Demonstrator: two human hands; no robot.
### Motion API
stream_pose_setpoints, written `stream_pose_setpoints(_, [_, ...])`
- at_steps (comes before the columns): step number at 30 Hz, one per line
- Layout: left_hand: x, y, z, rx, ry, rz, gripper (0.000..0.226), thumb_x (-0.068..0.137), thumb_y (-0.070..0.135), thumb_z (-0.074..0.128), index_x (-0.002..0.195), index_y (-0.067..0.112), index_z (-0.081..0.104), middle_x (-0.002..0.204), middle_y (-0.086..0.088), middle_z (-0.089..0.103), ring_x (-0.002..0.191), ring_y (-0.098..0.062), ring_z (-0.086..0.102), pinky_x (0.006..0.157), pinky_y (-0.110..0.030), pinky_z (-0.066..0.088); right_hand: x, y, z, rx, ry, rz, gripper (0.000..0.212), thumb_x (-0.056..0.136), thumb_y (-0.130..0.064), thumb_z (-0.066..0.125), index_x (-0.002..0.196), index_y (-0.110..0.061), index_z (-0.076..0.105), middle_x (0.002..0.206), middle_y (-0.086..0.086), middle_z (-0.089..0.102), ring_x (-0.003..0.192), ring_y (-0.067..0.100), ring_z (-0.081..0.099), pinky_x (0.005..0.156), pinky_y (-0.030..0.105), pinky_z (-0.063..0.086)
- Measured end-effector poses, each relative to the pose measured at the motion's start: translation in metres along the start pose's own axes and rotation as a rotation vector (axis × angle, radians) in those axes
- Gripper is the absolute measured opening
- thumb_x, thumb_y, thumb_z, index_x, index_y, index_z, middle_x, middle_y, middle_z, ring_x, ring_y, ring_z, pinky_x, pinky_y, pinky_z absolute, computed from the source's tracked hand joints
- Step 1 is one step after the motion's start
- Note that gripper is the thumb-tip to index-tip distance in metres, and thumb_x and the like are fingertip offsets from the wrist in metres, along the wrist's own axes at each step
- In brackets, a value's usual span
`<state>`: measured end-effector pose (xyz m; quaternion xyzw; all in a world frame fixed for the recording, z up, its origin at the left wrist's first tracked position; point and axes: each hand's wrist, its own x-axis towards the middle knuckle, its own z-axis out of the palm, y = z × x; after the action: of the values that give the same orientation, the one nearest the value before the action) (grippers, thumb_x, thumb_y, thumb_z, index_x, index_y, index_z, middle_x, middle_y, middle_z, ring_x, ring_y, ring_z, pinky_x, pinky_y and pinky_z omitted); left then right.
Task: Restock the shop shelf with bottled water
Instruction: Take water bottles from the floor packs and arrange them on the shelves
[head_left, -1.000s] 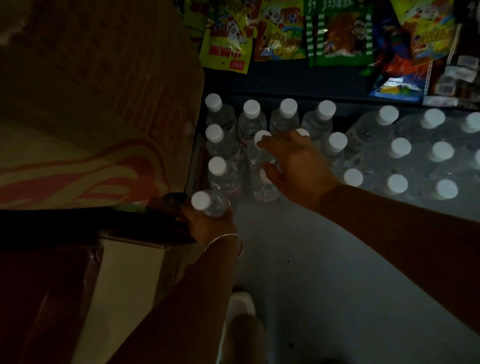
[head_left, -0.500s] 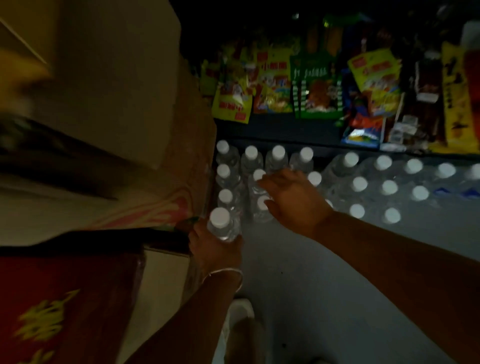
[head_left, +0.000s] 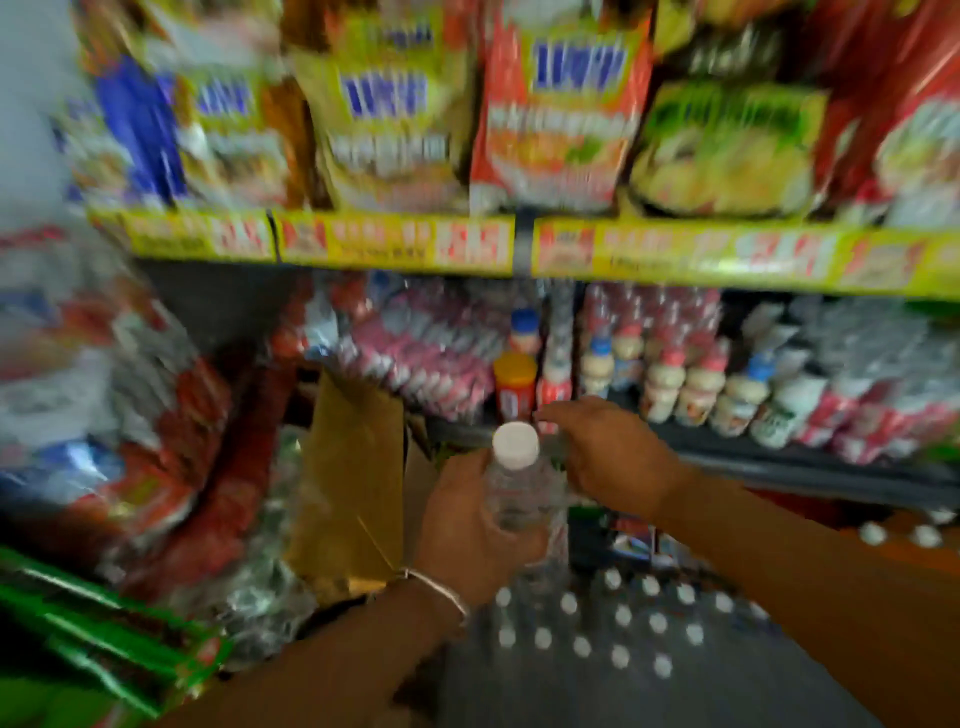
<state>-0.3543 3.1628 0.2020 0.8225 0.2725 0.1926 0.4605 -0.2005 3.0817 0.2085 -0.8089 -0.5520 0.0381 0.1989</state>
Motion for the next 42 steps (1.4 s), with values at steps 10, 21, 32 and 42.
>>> stream_pose_setpoints(10, [0.087, 0.284, -0.162, 0.012, 0.032, 0.413, 0.036, 0.072, 0.01, 0.076, 0.098, 0.024, 0.056, 0.083, 0.013, 0.063, 0.065, 0.013, 0.059, 0.063, -0.008, 0.049, 0.065, -0.082, -0.294, -0.043, 0.419, -0.115, 0.041, 0.086, 0.002, 0.047, 0.121, -0.012, 0.061, 0.109, 0.018, 0.068, 0.097, 0.037, 0.063, 0.077, 0.042, 0.051])
stream_pose_setpoints(21, [0.182, 0.477, -0.287, -0.035, 0.179, 0.545, 0.021, 0.08, 0.028, 0.067, 0.089, 0.009, 0.067, 0.083, -0.003, 0.073, 0.076, -0.016, 0.071, 0.075, -0.032, 0.058, 0.155, -0.144, -0.486, -0.106, 0.542, -0.112, 0.028, 0.089, 0.0, 0.048, 0.111, -0.007, 0.063, 0.11, 0.01, 0.066, 0.103, 0.025, 0.06, 0.088, 0.03, 0.047])
stream_pose_setpoints(32, [0.355, 0.515, -0.329, -0.069, 0.141, 0.556, 0.016, 0.079, 0.027, 0.068, 0.076, 0.012, 0.064, 0.085, -0.009, 0.072, 0.072, -0.019, 0.069, 0.075, -0.033, 0.057, 0.281, -0.129, -0.537, -0.055, 0.599, 0.097, 0.032, 0.093, -0.005, 0.048, 0.123, -0.008, 0.058, 0.122, 0.011, 0.061, 0.11, 0.023, 0.058, 0.093, 0.028, 0.046])
stream_pose_setpoints(42, [0.481, 0.487, -0.3, -0.174, 0.005, 0.6, 0.006, 0.08, 0.022, 0.069, 0.081, 0.017, 0.066, 0.089, -0.007, 0.072, 0.081, -0.023, 0.069, 0.083, -0.04, 0.056, 0.362, -0.088, -0.523, 0.041, 0.508, 0.257, 0.014, 0.087, -0.019, 0.064, 0.097, -0.009, 0.061, 0.1, 0.009, 0.065, 0.091, 0.024, 0.062, 0.085, 0.037, 0.052])
